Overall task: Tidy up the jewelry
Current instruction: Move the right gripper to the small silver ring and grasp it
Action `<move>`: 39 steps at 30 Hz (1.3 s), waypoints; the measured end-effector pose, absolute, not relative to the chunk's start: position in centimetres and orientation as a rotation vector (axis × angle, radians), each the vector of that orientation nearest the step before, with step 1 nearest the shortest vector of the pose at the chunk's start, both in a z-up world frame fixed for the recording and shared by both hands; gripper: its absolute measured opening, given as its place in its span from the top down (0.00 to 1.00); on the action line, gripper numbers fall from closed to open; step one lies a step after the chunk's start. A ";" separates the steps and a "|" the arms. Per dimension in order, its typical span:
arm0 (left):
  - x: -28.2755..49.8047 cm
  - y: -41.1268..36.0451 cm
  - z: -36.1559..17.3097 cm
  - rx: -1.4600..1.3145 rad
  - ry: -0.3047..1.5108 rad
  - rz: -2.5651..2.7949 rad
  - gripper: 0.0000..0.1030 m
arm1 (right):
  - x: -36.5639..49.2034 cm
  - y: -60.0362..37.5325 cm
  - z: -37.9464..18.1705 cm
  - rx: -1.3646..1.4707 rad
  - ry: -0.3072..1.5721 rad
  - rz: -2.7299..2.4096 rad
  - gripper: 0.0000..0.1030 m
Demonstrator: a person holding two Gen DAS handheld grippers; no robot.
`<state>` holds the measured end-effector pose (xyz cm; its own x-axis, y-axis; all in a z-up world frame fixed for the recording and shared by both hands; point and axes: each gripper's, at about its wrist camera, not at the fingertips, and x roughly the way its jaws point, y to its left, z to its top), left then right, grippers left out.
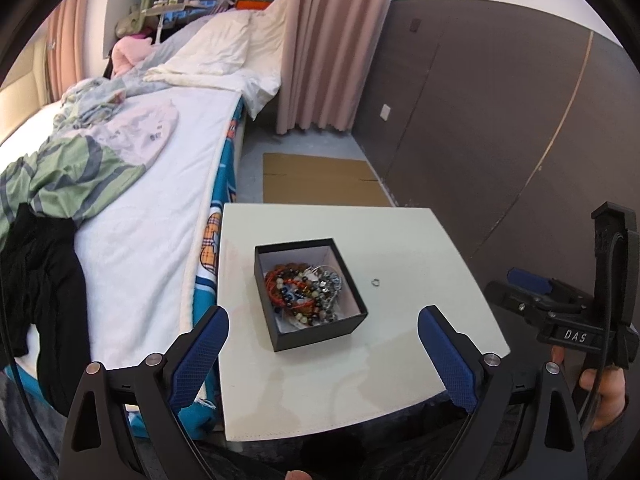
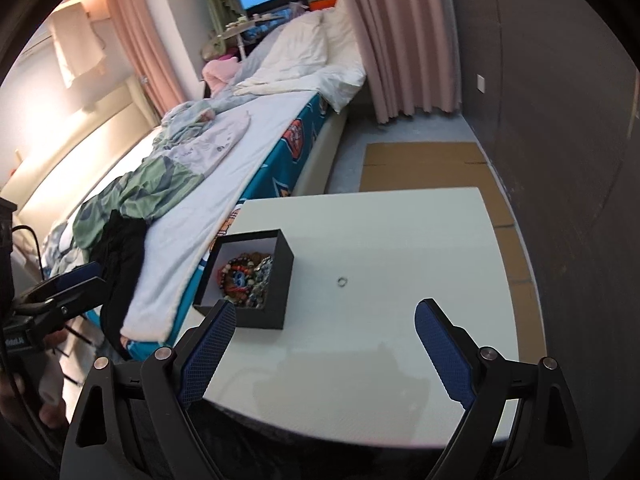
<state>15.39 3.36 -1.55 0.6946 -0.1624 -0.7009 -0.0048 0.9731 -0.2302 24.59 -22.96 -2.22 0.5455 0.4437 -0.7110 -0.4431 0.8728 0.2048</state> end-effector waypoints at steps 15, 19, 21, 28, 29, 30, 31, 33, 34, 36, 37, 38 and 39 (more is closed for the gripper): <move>18.9 5.4 -5.1 -0.243 0.843 -0.043 0.07 | 31.1 -19.4 -9.5 -0.191 0.972 0.694 0.36; 19.8 5.7 -5.8 -0.245 0.845 -0.029 0.07 | 32.1 -18.7 -11.4 -0.195 1.005 0.715 0.48; 20.4 6.0 -6.4 -0.254 0.856 -0.025 0.08 | 32.6 -18.0 -12.2 -0.226 1.024 0.709 0.58; 21.9 7.3 -8.0 -0.293 0.880 -0.002 0.11 | 34.1 -16.5 -14.2 -0.269 1.065 0.690 0.66; 22.0 7.5 -8.2 -0.291 0.882 0.001 0.11 | 34.3 -16.2 -14.4 -0.287 1.067 0.684 0.66; 22.1 7.6 -8.3 -0.292 0.883 0.002 0.11 | 34.3 -15.8 -14.6 -0.305 1.066 0.684 0.69; 22.1 7.8 -8.5 -0.292 0.885 0.004 0.11 | 34.4 -15.5 -14.7 -0.314 1.068 0.687 0.71; 22.2 8.2 -8.7 -0.294 0.890 0.012 0.11 | 34.5 -14.9 -15.1 -0.340 1.063 0.664 0.81; 22.2 8.4 -8.9 -0.299 0.892 0.016 0.11 | 34.6 -14.9 -15.2 -0.353 1.060 0.653 0.81; 22.3 8.9 -9.2 -0.313 0.900 0.024 0.11 | 34.6 -14.4 -15.2 -0.378 1.048 0.644 0.83; 22.3 9.0 -9.2 -0.318 0.901 0.024 0.11 | 34.6 -14.2 -15.2 -0.388 1.042 0.639 0.83; 22.3 9.2 -9.3 -0.324 0.901 0.025 0.11 | 34.7 -14.2 -15.2 -0.393 1.041 0.637 0.84; 22.2 9.3 -9.3 -0.329 0.901 0.025 0.11 | 34.7 -14.2 -15.2 -0.393 1.045 0.636 0.85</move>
<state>22.25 9.34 -9.32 0.6241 -0.1155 -0.7727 -0.1586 0.9497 -0.2700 34.73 -14.24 -15.19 0.3489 0.2961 -0.8892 -0.6533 0.7571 -0.0042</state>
